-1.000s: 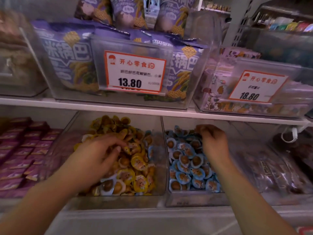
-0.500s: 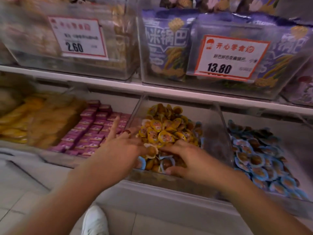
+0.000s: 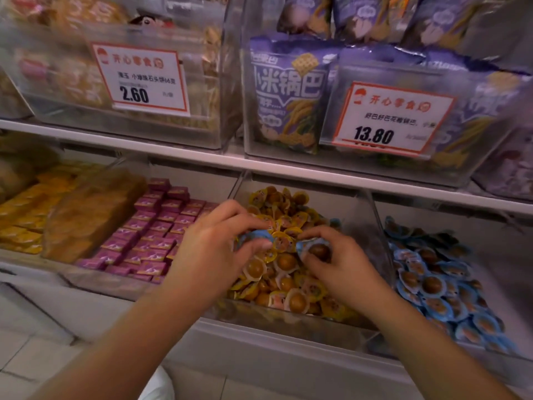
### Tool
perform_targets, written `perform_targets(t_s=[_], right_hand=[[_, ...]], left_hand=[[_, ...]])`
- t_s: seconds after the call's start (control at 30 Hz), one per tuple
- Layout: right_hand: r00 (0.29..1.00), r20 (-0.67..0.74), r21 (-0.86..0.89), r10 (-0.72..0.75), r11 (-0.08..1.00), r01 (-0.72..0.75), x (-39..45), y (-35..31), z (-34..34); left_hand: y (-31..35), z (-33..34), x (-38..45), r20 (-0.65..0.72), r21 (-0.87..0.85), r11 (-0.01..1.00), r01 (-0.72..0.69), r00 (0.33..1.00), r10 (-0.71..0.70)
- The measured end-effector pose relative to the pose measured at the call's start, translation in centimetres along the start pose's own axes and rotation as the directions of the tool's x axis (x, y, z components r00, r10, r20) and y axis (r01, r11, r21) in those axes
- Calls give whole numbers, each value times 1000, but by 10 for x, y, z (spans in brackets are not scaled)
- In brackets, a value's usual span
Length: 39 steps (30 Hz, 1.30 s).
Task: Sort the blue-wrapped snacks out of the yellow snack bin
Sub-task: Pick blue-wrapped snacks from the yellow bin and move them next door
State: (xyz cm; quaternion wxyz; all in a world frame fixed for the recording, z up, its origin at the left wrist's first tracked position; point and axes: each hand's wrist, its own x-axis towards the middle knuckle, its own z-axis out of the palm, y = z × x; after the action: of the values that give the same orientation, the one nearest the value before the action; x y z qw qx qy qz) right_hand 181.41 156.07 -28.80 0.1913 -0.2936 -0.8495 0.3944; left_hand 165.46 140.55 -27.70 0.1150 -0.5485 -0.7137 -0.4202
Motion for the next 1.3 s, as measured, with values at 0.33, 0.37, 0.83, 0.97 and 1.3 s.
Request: perform_targets(t_s=[0.33,0.37,0.83,0.97,1.3], right_hand=[[905,366,900,217,165,-404,-47,-36,-13],[910,314,904,273,206,-374,-49,-32,-17],[892,-234,566,387,800,-199,-46,61,-106],[902,-226,515,367,831,-209,-38,71,-102],[933,-167,494,319,846,-201,-33,70,-96]], left_hand=[[71,62,5,20,-359,920,158,987,-162],[75,65,5,79,-411,893,184,983,-166],[40,180,84,687,278,930,-241,726,-18],[24,203,105,820,348,918,-190,536,-201],[20,189,107,849,216,971,-106,511,-133]])
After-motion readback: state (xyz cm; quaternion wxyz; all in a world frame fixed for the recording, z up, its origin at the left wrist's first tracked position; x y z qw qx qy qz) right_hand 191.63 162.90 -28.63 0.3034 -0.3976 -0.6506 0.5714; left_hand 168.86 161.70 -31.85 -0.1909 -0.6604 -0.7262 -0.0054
